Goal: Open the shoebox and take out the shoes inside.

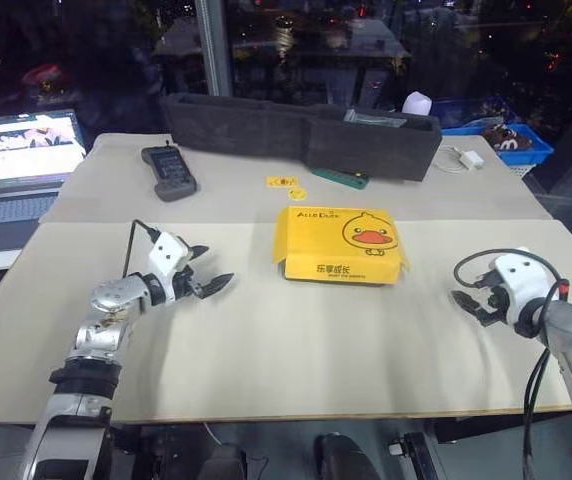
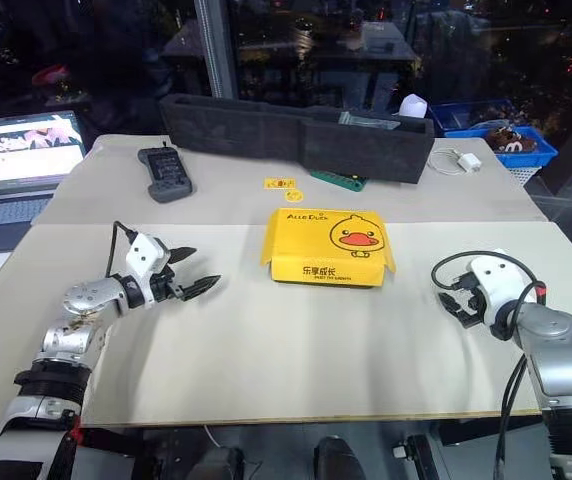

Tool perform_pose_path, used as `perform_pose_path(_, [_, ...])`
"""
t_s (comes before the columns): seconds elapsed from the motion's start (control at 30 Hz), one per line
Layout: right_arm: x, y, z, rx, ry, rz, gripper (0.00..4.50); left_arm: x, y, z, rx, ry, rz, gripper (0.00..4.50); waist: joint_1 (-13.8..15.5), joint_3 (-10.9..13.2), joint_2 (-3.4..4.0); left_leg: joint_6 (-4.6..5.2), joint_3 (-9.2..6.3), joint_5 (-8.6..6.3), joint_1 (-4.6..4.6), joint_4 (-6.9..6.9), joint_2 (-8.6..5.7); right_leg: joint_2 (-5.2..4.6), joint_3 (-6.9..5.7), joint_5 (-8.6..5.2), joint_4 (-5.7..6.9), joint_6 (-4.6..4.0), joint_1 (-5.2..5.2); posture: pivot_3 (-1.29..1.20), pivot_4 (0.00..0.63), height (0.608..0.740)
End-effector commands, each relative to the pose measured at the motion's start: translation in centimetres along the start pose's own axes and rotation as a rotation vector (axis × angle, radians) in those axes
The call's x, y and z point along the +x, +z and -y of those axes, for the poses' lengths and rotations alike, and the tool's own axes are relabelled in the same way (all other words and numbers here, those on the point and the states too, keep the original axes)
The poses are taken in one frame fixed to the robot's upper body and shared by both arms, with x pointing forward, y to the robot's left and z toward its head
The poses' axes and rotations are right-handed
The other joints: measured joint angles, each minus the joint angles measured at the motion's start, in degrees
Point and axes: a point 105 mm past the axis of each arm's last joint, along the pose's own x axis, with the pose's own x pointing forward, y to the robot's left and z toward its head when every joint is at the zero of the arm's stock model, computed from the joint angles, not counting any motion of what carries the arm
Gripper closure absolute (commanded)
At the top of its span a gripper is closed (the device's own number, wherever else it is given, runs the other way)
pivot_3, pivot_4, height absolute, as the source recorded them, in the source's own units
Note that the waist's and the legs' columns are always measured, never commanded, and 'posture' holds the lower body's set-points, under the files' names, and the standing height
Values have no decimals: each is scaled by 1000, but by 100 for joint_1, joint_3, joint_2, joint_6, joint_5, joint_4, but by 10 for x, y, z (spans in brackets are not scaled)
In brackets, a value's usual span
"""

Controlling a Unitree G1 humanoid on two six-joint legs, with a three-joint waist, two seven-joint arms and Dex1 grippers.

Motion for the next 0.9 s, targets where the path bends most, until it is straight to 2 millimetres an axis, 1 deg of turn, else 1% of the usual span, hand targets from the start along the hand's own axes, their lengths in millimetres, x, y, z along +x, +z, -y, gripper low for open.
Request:
perform_pose_path(0.03, [1, 13, 10, -12, -51, 35, 1630, 7, 12, 0, 55, -17, 43, 516, 4, 0, 0, 0, 0, 0, -1, 0, 0, 0, 0, 0, -1, 0, 0, 0, 150, 715])
perform_pose_path(0.07, [2, 14, 10, -7, -55, 38, 1949, 10, 13, 1, 56, -20, 50, 676, 4, 0, 0, 0, 0, 0, -2, 0, 0, 0, 0, 0, -2, 0, -1, 0, 150, 715])
perform_pose_path(0.1, [3, 15, 11, -4, -57, 40, 2370, 12, 14, 0, 58, -17, 55, 1115, 2, 0, 0, 0, 0, 0, -3, 0, 0, 0, 0, 0, -2, 0, -1, 0, 150, 715])
perform_pose_path(0.13, [3, 16, 11, -3, -59, 41, 2669, 13, 14, 0, 58, -15, 58, 1412, 7, 0, 0, 0, 0, 0, -3, 0, 0, 0, 0, 1, -1, 1, -1, 0, 150, 715])
perform_pose_path(0.17, [4, 17, 11, -3, -59, 41, 3080, 14, 14, 0, 59, -13, 60, 1872, 12, 0, 0, 0, 0, 0, -2, 0, -1, -1, 0, 1, 0, 1, 0, 0, 150, 715])
perform_pose_path(0.27, [7, 17, 12, -3, -70, 32, 3969, 20, 15, 1, 62, -12, 62, 2743, 11, 0, 0, 0, 0, 0, -2, 0, 0, 0, 0, 1, 1, 1, 0, 0, 150, 715])
perform_pose_path(0.3, [13, 18, 10, -6, -68, 23, 4375, 27, 13, 4, 63, -15, 55, 3146, 11, 0, 0, 0, 0, 0, -2, 0, -1, 0, 0, 1, 0, 1, 0, 0, 150, 715])
perform_pose_path(0.33, [21, 20, 6, -26, -60, 16, 4500, 37, 10, 9, 67, -25, 40, 3332, 10, 0, 0, 0, 0, 0, -2, 0, -1, -1, 0, 1, 0, 1, 0, 0, 150, 715])
perform_pose_path(0.4, [37, 27, -6, -75, -12, 14, 4500, 56, 6, 18, 77, -38, 12, 3332, 11, 0, 0, 4, 0, 3, 4, 5, -4, -1, 0, 6, -1, 4, 9, 0, 150, 715])
perform_pose_path(0.47, [47, 34, -13, -85, 16, 26, 4500, 67, 7, 23, 84, -59, 16, 3332, 5, 0, 0, 10, 0, 7, 4, 5, -6, -1, 0, 9, -3, 5, 9, 0, 150, 715])
perform_pose_path(0.57, [66, 43, -18, -110, 40, 33, 4500, 89, 20, 37, 100, -99, 46, 3332, -2, 2, 1, 10, 0, 6, -11, -3, -5, 0, 0, 7, -4, 2, -10, 0, 150, 715])
perform_pose_path(0.63, [78, 51, -26, -153, 72, 43, 4500, 107, 36, 50, 108, -146, 79, 3332, 1, 4, 1, 11, -2, 7, -25, -3, -6, -1, -1, 8, -6, 1, -20, 0, 150, 715])
perform_pose_path(0.67, [82, 53, -28, -164, 84, 48, 4500, 111, 40, 54, 109, -161, 89, 3332, 9, 4, 1, 11, -2, 7, -27, -2, -8, -3, -1, 20, -9, -17, -19, 0, 150, 715])
perform_pose_path(0.77, [91, 67, -43, -211, 137, 82, 4500, 120, 51, 61, 140, -190, 106, 3332, 7, 4, 1, 11, -2, 7, -28, -3, -10, -4, -2, 31, -12, -30, -18, 0, 150, 715])
perform_pose_path(0.83, [92, 87, -63, -235, 214, 153, 4500, 121, 54, 62, 152, -200, 115, 3332, -16, 4, 2, 11, -3, 6, -26, -4, -9, -4, -3, 30, -11, -30, -18, 0, 150, 715])
perform_pose_path(0.9, [87, 108, -90, -246, 323, 244, 4500, 118, 53, 61, 171, -207, 114, 3332, -59, 4, 2, 11, -4, 6, -25, -5, -8, -3, -3, 27, -7, -24, -18, 0, 150, 715])
